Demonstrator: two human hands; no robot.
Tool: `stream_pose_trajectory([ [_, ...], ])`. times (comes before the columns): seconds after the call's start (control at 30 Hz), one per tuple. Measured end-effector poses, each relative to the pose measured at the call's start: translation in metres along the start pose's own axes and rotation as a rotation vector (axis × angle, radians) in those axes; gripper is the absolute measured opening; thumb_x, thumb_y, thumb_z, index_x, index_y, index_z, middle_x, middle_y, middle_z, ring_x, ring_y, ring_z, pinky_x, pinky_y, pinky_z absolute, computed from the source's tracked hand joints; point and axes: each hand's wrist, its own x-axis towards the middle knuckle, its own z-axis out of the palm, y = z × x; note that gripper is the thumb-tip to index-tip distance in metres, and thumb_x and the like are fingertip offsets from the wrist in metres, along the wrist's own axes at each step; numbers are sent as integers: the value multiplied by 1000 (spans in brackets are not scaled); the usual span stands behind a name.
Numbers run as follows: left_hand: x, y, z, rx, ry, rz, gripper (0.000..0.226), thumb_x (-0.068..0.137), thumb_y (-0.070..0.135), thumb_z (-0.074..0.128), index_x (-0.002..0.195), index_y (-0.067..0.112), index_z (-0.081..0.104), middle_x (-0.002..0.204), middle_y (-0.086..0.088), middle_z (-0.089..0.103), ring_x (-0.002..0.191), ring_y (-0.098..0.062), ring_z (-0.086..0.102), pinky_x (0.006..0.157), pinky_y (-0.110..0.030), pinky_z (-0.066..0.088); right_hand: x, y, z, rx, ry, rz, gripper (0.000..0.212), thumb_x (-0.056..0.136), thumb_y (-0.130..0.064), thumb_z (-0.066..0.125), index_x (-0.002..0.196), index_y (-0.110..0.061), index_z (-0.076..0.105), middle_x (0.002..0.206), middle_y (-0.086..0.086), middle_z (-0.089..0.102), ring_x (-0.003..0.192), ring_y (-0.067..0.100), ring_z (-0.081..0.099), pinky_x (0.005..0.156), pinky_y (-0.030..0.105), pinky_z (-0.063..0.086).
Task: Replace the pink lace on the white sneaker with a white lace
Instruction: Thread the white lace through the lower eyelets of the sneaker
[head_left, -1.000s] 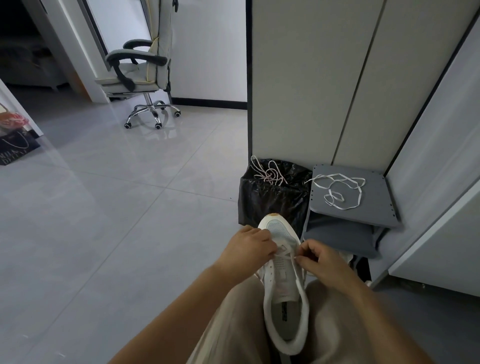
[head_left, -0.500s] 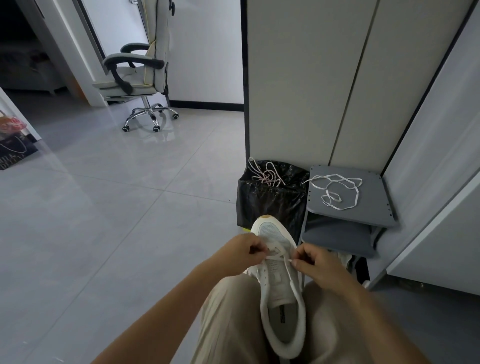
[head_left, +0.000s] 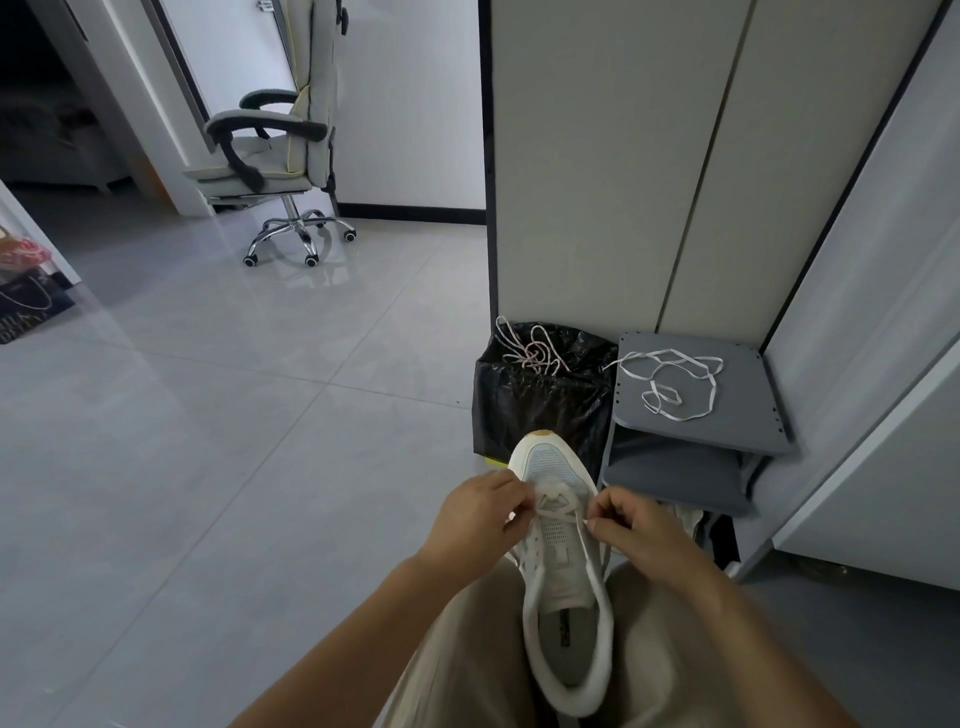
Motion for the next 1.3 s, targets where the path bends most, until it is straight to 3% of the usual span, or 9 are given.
stream_pose_trajectory([
  [0.17,0,4,6,-265,1,-286,5,82,9,60,83,12,64,72,15,49,61,-2,47,61,-10,36,0,5,1,35,5,6,14,87,-6,59,75,-14,57,67,-6,54,57,-7,49,60,10,41],
  [0.33,1,3,-3,-587,-147,-453,26,83,-1,58,72,22,58,66,11,54,53,6,48,61,-9,40,0,8,-2,67,13,15,10,87,-8,60,78,-12,59,70,-3,55,62,3,49,63,16,42],
  [0.47,5,1,-3,-337,-299,-319,9,85,7,57,88,11,65,72,15,49,63,0,47,67,-16,41,1,9,1,33,35,20,11,87,-8,59,77,-13,58,68,-3,54,59,3,47,60,14,40],
  [0.57,-2,1,6,-369,-160,-346,15,84,7,55,84,21,56,76,14,49,69,-7,47,70,-24,43,0,10,-1,37,24,30,10,88,-9,58,78,-11,58,68,-3,53,59,3,47,60,16,40],
  [0.67,-16,-2,15,-446,-18,-323,26,83,4,60,88,28,51,85,13,51,73,-2,50,67,-12,40,-1,10,-3,57,10,27,12,88,-9,59,76,-12,58,65,-5,52,54,-3,45,57,12,38],
  [0.73,-19,-3,18,-413,37,-280,14,84,8,61,91,20,57,89,15,50,77,2,51,69,-8,40,-1,10,-1,64,7,30,16,87,-8,58,73,-14,57,62,-7,50,53,-3,43,57,13,37],
  [0.9,-11,-2,13,-273,57,-188,23,83,26,51,93,10,65,91,6,58,76,-5,54,71,-23,49,-1,10,0,101,12,45,16,88,-8,57,73,-14,57,64,-5,50,55,-2,44,57,13,38],
  [1.03,-9,0,12,-196,43,-60,21,86,28,55,94,11,66,96,1,60,76,-12,60,69,-22,50,-2,9,0,110,18,44,16,88,-8,57,72,-11,57,64,-4,50,54,-3,43,56,11,37],
  [1.3,0,5,14,-358,-2,-270,5,92,13,54,88,13,58,90,9,50,77,-4,50,72,-14,41,-3,8,-1,103,-15,48,11,88,-10,58,77,-9,59,67,-3,53,55,-5,46,58,11,39],
])
